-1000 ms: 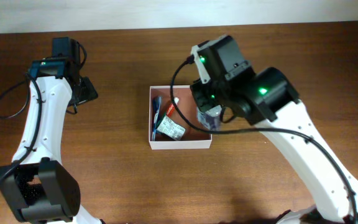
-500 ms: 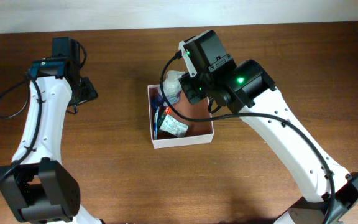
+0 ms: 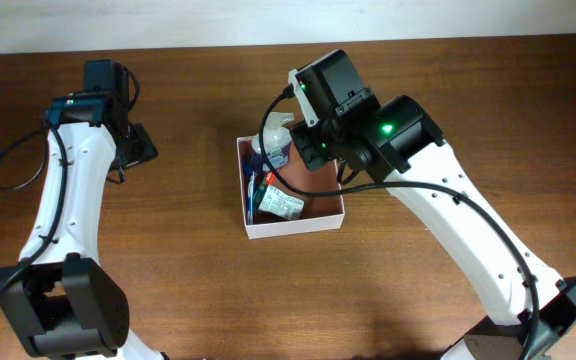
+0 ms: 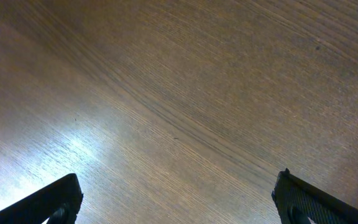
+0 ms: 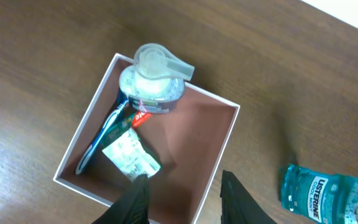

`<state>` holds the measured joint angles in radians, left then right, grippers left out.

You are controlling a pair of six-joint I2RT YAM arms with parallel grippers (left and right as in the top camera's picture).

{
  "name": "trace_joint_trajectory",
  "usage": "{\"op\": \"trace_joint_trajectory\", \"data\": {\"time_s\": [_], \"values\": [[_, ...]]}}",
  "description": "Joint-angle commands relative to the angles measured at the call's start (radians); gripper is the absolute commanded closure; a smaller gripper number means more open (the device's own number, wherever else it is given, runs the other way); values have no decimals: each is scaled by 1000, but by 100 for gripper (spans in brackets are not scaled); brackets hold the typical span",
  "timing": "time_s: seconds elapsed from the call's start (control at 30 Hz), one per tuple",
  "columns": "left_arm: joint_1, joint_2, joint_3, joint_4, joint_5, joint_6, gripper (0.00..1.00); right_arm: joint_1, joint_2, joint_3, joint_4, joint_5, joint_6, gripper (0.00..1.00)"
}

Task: Pack container
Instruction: 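Lower the clear bottle into the box's upper left corner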

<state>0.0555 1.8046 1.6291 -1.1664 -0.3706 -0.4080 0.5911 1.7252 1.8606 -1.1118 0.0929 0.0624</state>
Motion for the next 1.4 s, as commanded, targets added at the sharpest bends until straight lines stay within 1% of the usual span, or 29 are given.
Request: {"op": "trace_joint_trajectory", "data": {"time_s": [0.0,0.2,0.5,0.67,0.87,1.03,1.23,1.37], "values": [[2,-4,8,-2,2,5,1,2,5,23,-11,19,-6,69],[2,-4,8,-2,2,5,1,2,4,23,-21,23,24,69],[2,-4,8,-2,2,5,1,3,5,23,-17,-10,24,69],[2,-4,8,-2,2,5,1,5,5,23,19,-24,72,69],[2,-4,8,-2,2,5,1,4,17,23,64,-63,77,69],[2,-4,8,-2,2,5,1,5,48,16,32,-64,81,69],[2,-4,8,-2,2,5,1,5,62,-58,-68,-68,166,70],[2,-4,8,-2,2,5,1,5,62,-153,-75,-84,209,71]]}}
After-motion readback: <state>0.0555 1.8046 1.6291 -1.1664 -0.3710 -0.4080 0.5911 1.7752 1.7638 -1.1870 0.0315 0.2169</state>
